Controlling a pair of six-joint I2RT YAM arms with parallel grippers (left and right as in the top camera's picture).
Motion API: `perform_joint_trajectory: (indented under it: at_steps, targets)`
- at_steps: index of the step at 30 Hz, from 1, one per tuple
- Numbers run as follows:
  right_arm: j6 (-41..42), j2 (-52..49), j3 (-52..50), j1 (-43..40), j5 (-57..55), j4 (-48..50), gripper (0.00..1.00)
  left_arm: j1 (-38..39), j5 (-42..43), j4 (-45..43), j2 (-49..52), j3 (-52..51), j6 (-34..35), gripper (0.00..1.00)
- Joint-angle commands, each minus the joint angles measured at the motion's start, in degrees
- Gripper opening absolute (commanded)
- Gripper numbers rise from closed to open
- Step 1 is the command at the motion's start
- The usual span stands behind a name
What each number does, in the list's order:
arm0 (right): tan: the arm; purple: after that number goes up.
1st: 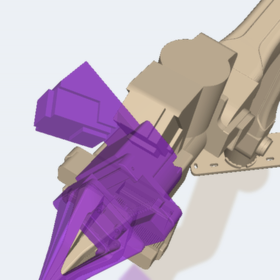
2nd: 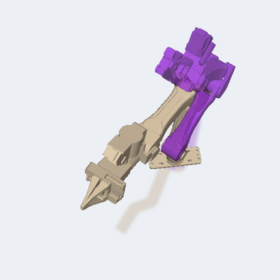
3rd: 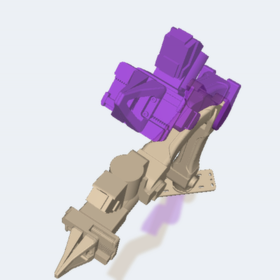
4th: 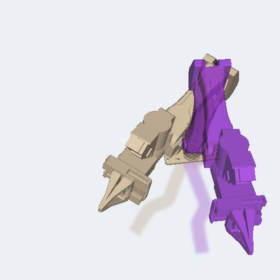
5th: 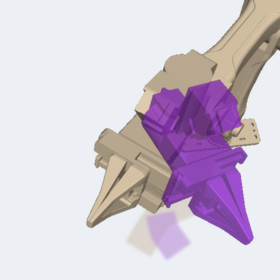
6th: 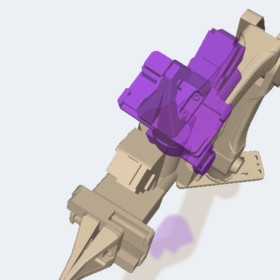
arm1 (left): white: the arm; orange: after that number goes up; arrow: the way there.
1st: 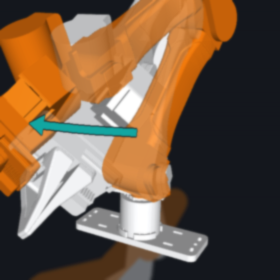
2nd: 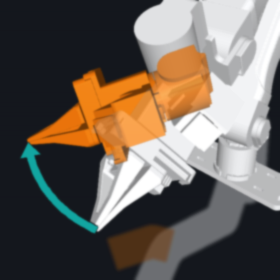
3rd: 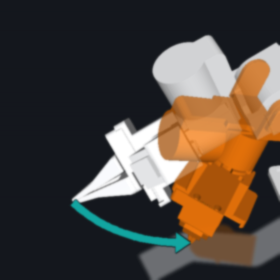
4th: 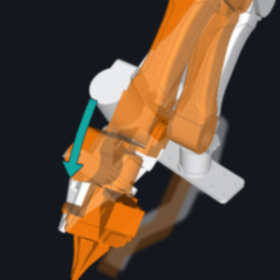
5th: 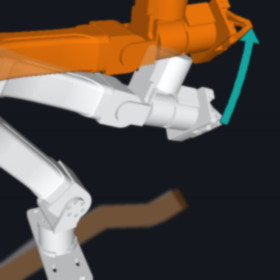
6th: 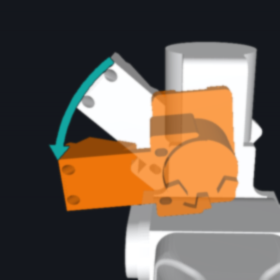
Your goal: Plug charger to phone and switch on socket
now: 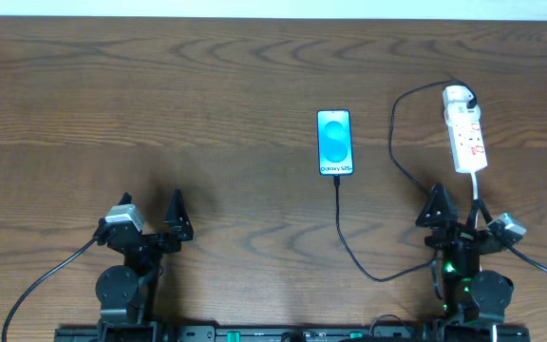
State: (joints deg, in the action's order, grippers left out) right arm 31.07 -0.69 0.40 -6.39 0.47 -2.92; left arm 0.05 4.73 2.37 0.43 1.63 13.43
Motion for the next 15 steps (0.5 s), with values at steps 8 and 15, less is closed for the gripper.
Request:
perform_joint_trajectory:
  at_steps: [8, 15]
  targets:
    - [-21.6, 0.4, -0.1, 2.8, 1.2, -1.4, 0.99, 0.0, 0.1, 1.2, -0.2, -1.4, -0.7, 0.98]
    - [-22.6, 0.4, -0.1, 3.0, 1.0, -1.4, 0.99, 0.0, 0.1, 1.2, -0.2, -1.4, -0.7, 0.98]
